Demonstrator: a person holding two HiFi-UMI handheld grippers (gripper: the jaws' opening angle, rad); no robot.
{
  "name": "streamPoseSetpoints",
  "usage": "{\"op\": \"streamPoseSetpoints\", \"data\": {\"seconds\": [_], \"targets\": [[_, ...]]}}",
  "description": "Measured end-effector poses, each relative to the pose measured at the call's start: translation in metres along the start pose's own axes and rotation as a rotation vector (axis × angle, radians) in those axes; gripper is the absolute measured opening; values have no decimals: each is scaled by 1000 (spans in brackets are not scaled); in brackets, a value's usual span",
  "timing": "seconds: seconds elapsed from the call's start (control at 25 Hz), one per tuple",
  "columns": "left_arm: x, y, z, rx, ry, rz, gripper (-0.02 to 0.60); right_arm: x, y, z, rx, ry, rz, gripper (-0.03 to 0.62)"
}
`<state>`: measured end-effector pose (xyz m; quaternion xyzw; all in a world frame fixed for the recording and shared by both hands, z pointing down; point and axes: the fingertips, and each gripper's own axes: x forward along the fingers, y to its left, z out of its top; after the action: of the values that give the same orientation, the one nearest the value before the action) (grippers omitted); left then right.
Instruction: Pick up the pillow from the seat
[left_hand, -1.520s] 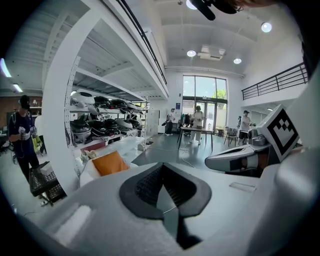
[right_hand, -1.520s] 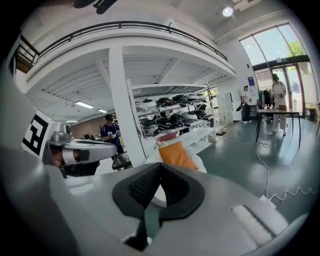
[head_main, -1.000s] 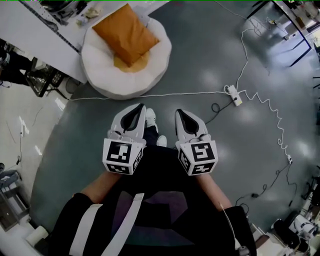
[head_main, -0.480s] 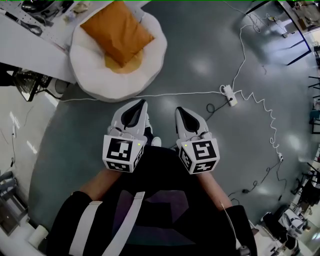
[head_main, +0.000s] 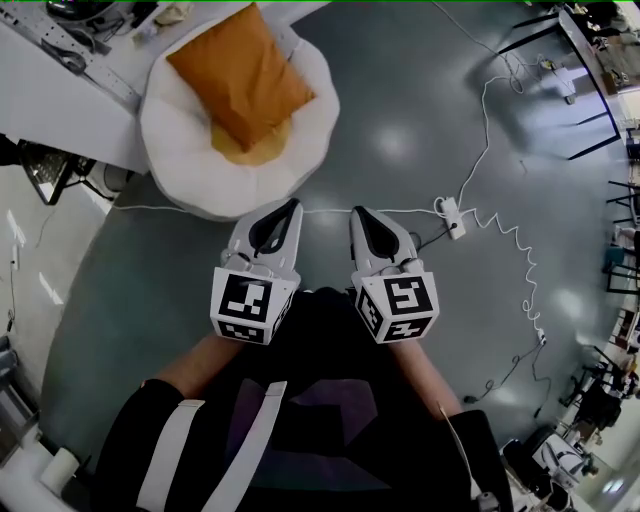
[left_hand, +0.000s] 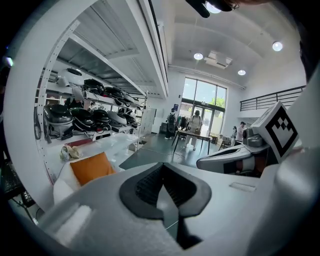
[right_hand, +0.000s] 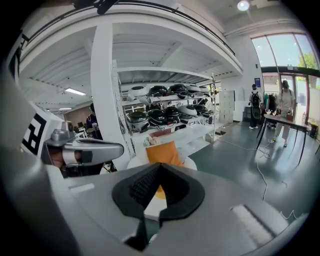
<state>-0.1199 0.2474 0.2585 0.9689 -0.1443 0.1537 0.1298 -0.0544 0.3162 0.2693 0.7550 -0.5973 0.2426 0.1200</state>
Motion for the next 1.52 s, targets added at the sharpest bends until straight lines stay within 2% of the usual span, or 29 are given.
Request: {"op": "streamPoseSetpoints", "data": {"seconds": [0.2,0.4,0.64,1.16,1.52], "targets": [[10,17,13,-12,-19,25,5,20,-4,14,-15,-5,17,3],[22,30,23,-18,-31,81,5,37,-12,31,-43,-23,63,3],[50,40,37,-42,-48,197,5,66,-37,49,-83,-20,169,3],[115,29,61,-104,-41,428,5,111,-103,83,-155,6,405,3],[128,20,63,-137,-21,534,5,124,-125,90,-186,18,507,3]]}}
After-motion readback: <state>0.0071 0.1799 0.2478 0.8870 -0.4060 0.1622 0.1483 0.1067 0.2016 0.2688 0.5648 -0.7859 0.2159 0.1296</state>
